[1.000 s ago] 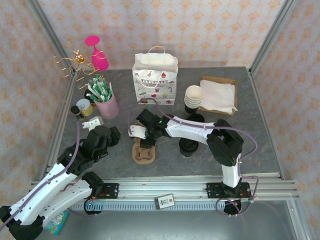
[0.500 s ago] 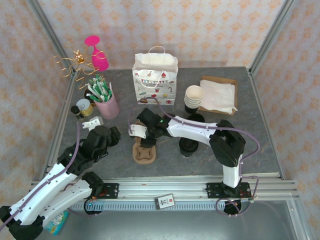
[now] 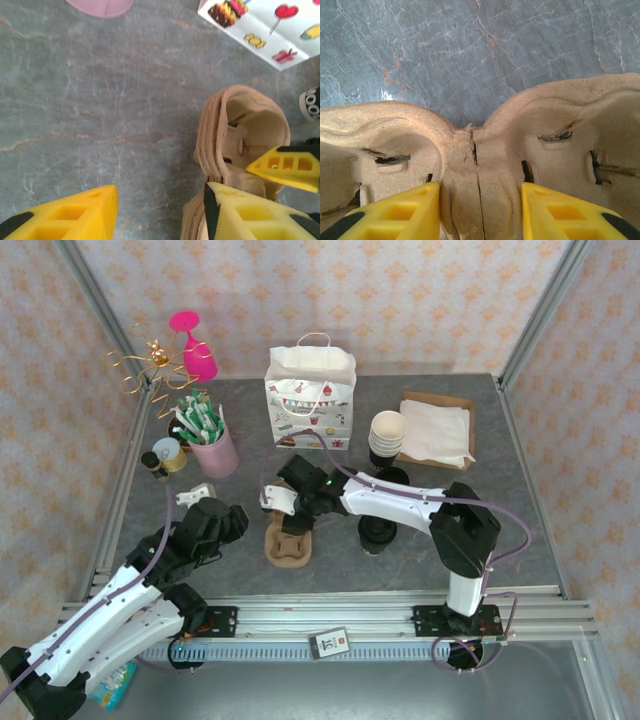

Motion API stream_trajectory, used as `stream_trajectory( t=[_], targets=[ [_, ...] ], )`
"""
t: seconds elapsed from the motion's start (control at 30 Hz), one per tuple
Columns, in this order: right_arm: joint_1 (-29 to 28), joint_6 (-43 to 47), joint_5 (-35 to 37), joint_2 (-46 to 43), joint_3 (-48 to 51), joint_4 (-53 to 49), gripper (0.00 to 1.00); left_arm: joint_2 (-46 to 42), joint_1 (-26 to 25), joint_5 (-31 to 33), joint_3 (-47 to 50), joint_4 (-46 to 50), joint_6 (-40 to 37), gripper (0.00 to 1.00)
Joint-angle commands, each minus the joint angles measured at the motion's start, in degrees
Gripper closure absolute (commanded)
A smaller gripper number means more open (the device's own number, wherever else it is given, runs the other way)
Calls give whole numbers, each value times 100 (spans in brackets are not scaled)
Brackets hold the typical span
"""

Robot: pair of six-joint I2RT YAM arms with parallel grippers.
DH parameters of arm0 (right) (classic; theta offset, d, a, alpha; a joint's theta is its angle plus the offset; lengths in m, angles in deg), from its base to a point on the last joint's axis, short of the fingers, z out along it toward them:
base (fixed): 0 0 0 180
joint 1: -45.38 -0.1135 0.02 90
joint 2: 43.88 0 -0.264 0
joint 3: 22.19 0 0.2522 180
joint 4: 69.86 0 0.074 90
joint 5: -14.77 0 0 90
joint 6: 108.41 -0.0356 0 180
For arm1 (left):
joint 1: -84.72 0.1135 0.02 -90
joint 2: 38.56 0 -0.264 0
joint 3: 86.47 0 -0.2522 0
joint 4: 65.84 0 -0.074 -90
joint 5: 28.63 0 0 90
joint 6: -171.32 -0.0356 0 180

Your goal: Pack the takeout coffee

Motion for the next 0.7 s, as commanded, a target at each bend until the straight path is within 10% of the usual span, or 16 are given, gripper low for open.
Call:
stream_trajectory(
  t=[0.0, 0.67],
  targets=[
    [49, -194, -34, -183, 71, 159, 58, -21, 46, -492, 143, -379, 84, 49],
    [48, -485, 147, -579, 81, 3, 59, 71, 46, -1036, 429, -892, 165, 52]
  ],
)
